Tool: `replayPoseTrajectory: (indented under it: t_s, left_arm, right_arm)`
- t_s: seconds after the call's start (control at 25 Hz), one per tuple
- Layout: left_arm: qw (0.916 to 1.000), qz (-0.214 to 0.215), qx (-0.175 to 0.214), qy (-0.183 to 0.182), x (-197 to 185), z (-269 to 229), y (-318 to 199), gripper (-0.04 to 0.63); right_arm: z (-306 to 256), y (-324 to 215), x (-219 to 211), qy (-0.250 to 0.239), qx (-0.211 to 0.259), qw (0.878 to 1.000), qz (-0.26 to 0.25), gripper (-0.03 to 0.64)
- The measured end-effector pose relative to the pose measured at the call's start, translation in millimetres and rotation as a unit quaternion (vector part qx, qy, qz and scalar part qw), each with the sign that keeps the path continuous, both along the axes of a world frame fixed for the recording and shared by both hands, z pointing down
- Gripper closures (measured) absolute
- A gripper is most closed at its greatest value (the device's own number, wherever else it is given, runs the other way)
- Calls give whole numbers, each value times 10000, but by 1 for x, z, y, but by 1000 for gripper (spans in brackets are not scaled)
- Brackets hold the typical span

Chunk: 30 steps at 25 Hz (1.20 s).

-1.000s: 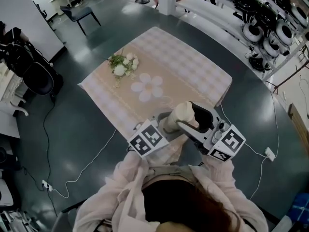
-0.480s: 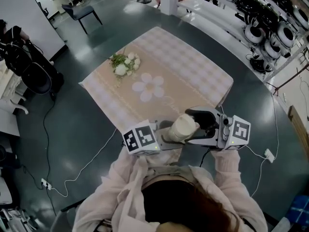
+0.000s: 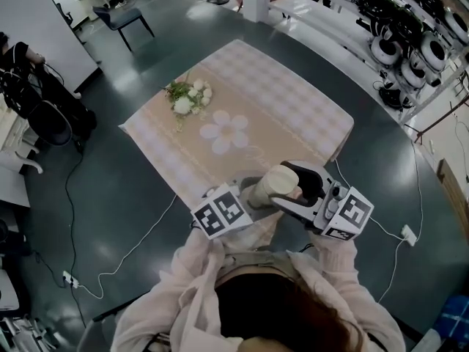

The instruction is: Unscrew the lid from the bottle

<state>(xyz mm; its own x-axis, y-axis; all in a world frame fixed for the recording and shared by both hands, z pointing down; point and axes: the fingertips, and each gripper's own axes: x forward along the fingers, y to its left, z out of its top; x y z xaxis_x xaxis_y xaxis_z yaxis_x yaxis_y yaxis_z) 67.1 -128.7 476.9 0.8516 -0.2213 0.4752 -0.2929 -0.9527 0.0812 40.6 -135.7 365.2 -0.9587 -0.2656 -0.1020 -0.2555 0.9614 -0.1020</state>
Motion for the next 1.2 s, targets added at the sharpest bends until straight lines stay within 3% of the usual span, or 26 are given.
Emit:
replayPoseTrajectory:
  t_s: [0.12,0.24,0.4,0.52,0.92,1.2]
  left_arm:
    - [9949,959,-181,263,4,-8,28,281]
    - [9804,1827,-427,607,7,-18,54,281]
    - [9666,2264,-712,972,9,-28,65,281]
    - [9598,2492,-785,1022,10,-29,72,281]
    - [9658,2253,-808,998,13,-28,65,281]
    - [9770,1799,-821,796,11,-16,50,281]
  right_arm:
    - [-10,24,2,-315,124,9954,-895,321]
    - [-23,43,1,-726,145,9836,-1646,321]
    - [-35,48,4,-1155,176,9751,-1883,324]
    - [-44,52,7,-1377,264,9691,-2028,325]
    - [-45,43,14,-1451,102,9741,-1728,333]
    - [-54,29,25,-2041,0,9706,-1272,336]
